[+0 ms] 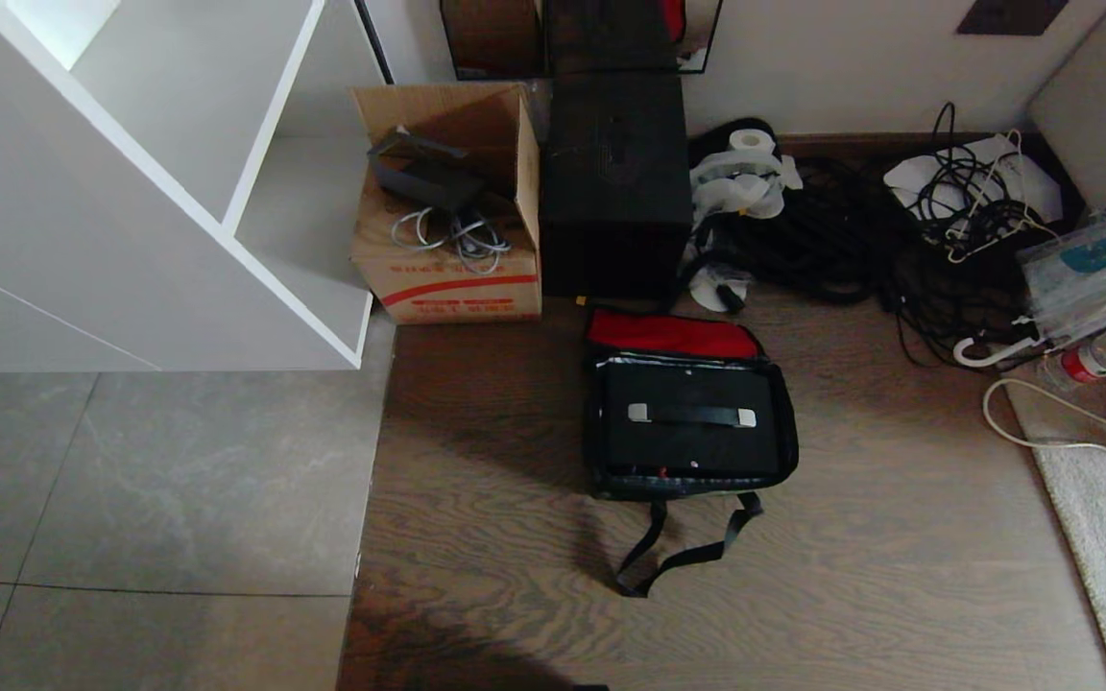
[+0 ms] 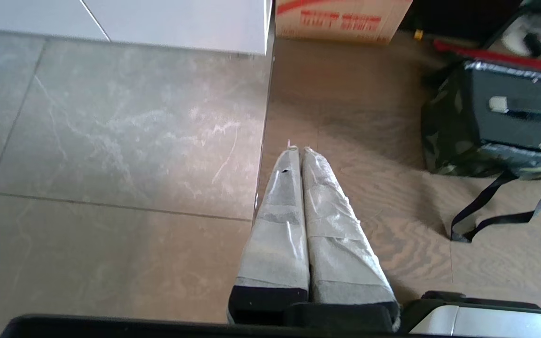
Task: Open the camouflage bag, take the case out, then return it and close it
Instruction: Grip the handle
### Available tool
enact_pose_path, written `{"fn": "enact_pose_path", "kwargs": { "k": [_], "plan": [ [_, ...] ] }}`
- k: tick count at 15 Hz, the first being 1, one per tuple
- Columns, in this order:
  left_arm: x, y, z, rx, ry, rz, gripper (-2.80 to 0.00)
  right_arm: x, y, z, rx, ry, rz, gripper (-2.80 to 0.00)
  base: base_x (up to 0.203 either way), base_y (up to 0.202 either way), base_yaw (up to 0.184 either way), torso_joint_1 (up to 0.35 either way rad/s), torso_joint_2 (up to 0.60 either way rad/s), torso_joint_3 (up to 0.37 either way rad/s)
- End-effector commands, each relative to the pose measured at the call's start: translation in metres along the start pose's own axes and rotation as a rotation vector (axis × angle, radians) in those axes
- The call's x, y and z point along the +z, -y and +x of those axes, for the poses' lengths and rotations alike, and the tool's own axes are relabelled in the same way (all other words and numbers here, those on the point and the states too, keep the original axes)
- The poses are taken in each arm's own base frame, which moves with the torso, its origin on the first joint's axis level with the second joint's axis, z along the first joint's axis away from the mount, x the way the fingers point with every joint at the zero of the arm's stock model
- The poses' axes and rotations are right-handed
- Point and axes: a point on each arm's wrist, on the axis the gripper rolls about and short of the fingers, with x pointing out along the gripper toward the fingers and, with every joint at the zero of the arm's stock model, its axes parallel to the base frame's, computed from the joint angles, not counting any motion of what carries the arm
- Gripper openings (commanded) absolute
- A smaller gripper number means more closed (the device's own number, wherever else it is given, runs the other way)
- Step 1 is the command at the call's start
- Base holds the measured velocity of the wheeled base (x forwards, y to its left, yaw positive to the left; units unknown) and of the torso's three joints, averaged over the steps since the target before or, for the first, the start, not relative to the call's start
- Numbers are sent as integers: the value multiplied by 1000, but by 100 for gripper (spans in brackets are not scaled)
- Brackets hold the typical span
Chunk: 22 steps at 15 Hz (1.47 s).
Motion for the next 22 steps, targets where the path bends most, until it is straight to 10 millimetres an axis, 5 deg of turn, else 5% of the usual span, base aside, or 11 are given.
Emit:
{"fn": "enact_pose_path", "kwargs": {
  "k": [1,18,20,22],
  "plan": [
    [-3,0,1,2,-9,-1,-280,0,0,0,1,-4,0,-280,0,0,0,2,-2,207],
    [-3,0,1,2,-10,2,-280,0,0,0,-5,-7,-13,-280,0,0,0,1,0,40],
    [-3,0,1,1,-9,2,-280,15,0,-5,-10,35,-10,-280,0,0,0,0,0,0],
    [-3,0,1,2,-10,2,-280,56,0,-14,-1,8,-4,-280,0,0,0,0,0,0]
  ]
}}
